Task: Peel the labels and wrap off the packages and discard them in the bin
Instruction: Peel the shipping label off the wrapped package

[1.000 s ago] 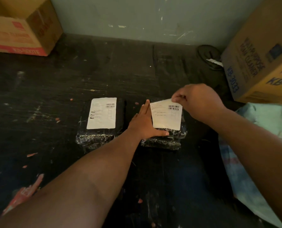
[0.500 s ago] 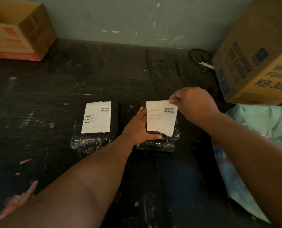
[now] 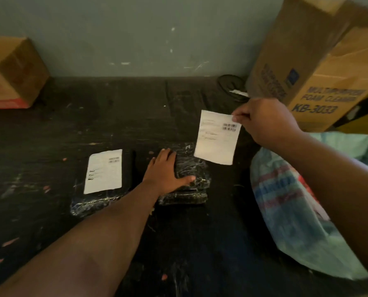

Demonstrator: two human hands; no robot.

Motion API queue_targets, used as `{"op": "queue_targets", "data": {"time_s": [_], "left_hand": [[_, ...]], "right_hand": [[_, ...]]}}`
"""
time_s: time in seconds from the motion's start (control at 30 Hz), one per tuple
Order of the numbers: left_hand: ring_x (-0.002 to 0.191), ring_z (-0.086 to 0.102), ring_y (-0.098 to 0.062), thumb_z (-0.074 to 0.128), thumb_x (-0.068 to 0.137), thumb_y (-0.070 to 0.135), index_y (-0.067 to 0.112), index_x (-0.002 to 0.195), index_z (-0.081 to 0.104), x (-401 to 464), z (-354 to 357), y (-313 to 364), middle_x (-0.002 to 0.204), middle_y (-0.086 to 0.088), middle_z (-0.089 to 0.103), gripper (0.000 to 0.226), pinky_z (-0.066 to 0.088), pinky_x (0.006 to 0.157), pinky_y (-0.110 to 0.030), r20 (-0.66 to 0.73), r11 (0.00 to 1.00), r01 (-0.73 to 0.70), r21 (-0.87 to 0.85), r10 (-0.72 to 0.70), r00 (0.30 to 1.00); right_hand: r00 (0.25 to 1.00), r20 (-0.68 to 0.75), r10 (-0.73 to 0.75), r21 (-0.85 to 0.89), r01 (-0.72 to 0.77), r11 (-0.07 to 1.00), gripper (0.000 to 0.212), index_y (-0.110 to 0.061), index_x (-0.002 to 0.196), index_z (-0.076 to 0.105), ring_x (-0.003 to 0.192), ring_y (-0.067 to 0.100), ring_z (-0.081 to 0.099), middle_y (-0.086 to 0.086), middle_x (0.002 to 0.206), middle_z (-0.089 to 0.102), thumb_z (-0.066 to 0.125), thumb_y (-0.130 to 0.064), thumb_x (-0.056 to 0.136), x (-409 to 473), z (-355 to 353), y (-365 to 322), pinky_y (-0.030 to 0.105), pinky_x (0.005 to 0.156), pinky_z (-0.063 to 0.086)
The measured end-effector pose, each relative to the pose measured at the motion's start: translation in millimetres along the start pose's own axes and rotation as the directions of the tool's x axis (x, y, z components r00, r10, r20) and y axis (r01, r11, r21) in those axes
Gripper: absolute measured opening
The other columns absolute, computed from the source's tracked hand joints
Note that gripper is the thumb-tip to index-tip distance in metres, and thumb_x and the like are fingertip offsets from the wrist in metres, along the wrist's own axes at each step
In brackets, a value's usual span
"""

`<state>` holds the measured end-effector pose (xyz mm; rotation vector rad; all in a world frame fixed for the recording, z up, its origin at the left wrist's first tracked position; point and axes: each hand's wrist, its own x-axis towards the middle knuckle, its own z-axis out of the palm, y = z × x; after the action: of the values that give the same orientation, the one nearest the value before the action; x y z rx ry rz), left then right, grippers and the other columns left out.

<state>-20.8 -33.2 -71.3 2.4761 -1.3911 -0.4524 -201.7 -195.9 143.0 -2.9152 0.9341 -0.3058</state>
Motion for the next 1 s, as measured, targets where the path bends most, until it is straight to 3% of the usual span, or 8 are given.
{"op": "queue_targets", "data": {"time_s": [0.13, 0.3, 0.47, 0.6, 0.73, 0.8, 0.9, 1.0], "left_hand": [[0.156, 0.011, -0.027, 0.046, 0.09, 0.078, 0.017, 0.161, 0.022, 10, 1, 62, 0.168, -0.01, 0.015, 0.097, 0.011, 0.127, -0.05, -0.113, 0.992, -0.128, 0.016, 0.129, 0.985], [0.155, 0.016, -0.026, 0.044, 0.097, 0.069, 0.018, 0.159, 0.03, 17, 21, 176, 0.168, -0.011, 0.019, 0.081, 0.012, 0.126, -0.048, -0.073, 0.926, -0.377, -0.021, 0.375, 0.924], [0.149, 0.03, -0.031, 0.054, 0.097, 0.061, 0.016, 0.153, 0.041, 12, 47, 269, 0.161, -0.013, 0.031, 0.073, 0.022, 0.121, -0.044, -0.102, 0.843, -0.536, -0.049, 0.53, 0.842], [0.154, 0.013, -0.024, 0.046, 0.1, 0.06, 0.019, 0.157, 0.031, 14, 65, 313, 0.166, -0.008, 0.019, 0.072, 0.008, 0.124, -0.044, -0.043, 0.841, -0.539, -0.043, 0.538, 0.842], [0.157, -0.001, -0.023, 0.039, 0.099, 0.066, 0.021, 0.159, 0.025, 20, 76, 322, 0.169, -0.007, 0.012, 0.077, -0.003, 0.125, -0.044, 0.008, 0.874, -0.485, 0.013, 0.485, 0.874], [0.157, -0.006, -0.024, 0.041, 0.099, 0.065, 0.021, 0.16, 0.022, 20, 76, 321, 0.171, -0.007, 0.01, 0.078, -0.006, 0.126, -0.043, 0.042, 0.884, -0.467, 0.016, 0.466, 0.884], [0.157, -0.009, -0.022, 0.042, 0.1, 0.061, 0.023, 0.161, 0.022, 18, 74, 321, 0.171, -0.004, 0.009, 0.074, -0.007, 0.126, -0.041, 0.062, 0.888, -0.457, 0.048, 0.454, 0.889], [0.157, -0.005, -0.019, 0.041, 0.102, 0.056, 0.022, 0.16, 0.029, 16, 75, 320, 0.169, -0.001, 0.017, 0.068, -0.005, 0.126, -0.04, 0.036, 0.888, -0.456, 0.056, 0.455, 0.89]], "right_hand": [[0.997, 0.014, 0.08, -0.086, -0.078, 0.993, 0.025, -0.03, 0.116, 0.072, 0.1, 0.027, 0.065, 0.002, 0.112, 0.072, 0.057, -0.033, 0.097, -20, -25, 44, 0.034, 0.08, 0.05], [0.976, -0.032, 0.216, -0.283, -0.216, 0.935, 0.031, -0.026, 0.129, 0.063, 0.1, 0.031, 0.066, 0.01, 0.115, 0.071, 0.054, -0.03, 0.099, -67, -65, 115, 0.032, 0.076, 0.051], [0.943, -0.087, 0.32, -0.416, -0.326, 0.849, 0.015, -0.022, 0.103, 0.071, 0.087, 0.026, 0.068, 0.005, 0.102, 0.072, 0.058, -0.024, 0.095, -119, -100, 180, 0.041, 0.078, 0.057], [0.928, -0.142, 0.345, -0.44, -0.371, 0.818, 0.013, -0.017, 0.1, 0.073, 0.084, 0.02, 0.065, 0.004, 0.1, 0.068, 0.062, -0.016, 0.094, -153, -110, 226, 0.032, 0.073, 0.054], [0.866, -0.099, 0.49, -0.286, -0.496, 0.82, 0.015, -0.019, 0.095, 0.073, 0.086, 0.021, 0.059, 0.002, 0.097, 0.065, 0.058, -0.019, 0.091, -171, -108, 264, 0.031, 0.069, 0.045], [0.853, -0.086, 0.514, -0.268, -0.517, 0.813, 0.019, -0.021, 0.102, 0.074, 0.089, 0.022, 0.064, 0.0, 0.096, 0.068, 0.057, -0.021, 0.092, -178, -102, 278, 0.033, 0.071, 0.051], [0.863, -0.109, 0.493, -0.279, -0.503, 0.818, 0.028, -0.022, 0.123, 0.067, 0.103, 0.018, 0.067, 0.0, 0.118, 0.069, 0.06, -0.02, 0.096, -188, -89, 288, 0.03, 0.082, 0.055], [0.85, -0.155, 0.503, -0.201, -0.526, 0.826, 0.034, -0.018, 0.127, 0.065, 0.108, 0.021, 0.065, 0.004, 0.122, 0.067, 0.066, -0.02, 0.093, -196, -79, 304, 0.031, 0.085, 0.056]]}}
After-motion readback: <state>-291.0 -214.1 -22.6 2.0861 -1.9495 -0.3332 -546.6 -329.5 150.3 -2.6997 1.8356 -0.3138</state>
